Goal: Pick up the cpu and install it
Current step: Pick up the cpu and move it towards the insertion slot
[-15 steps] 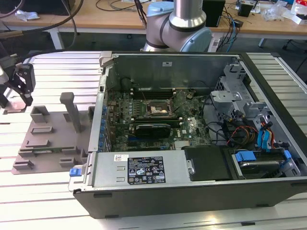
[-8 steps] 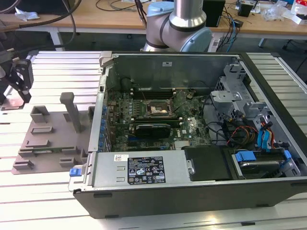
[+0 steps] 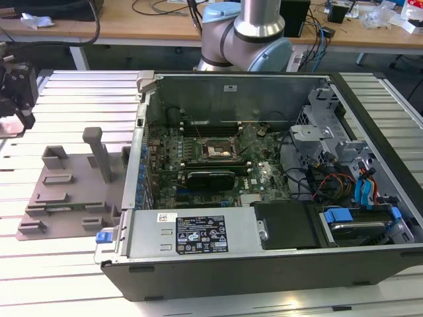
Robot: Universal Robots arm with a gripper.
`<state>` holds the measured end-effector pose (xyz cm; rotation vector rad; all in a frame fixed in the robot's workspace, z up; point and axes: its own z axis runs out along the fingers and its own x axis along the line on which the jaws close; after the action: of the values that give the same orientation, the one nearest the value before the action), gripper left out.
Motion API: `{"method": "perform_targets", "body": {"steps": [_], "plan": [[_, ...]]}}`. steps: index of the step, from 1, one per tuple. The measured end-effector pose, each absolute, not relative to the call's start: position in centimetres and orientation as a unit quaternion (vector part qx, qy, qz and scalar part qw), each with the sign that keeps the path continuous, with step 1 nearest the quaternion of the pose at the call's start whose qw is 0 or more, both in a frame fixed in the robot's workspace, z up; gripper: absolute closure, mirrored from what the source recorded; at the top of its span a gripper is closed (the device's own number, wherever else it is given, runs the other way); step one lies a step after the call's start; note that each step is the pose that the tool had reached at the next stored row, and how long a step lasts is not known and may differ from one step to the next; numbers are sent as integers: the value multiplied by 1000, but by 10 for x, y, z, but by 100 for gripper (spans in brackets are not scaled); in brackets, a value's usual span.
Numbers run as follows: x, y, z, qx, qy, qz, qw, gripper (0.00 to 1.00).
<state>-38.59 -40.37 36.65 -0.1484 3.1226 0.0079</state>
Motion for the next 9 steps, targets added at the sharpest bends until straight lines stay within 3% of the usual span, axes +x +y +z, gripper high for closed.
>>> {"method": "perform_targets", "body": {"steps": [1, 9], "plan": [[-386, -404, 380, -47, 999, 3, 8, 45], [-386, -404, 397, -47, 999, 3, 8, 45]]}}
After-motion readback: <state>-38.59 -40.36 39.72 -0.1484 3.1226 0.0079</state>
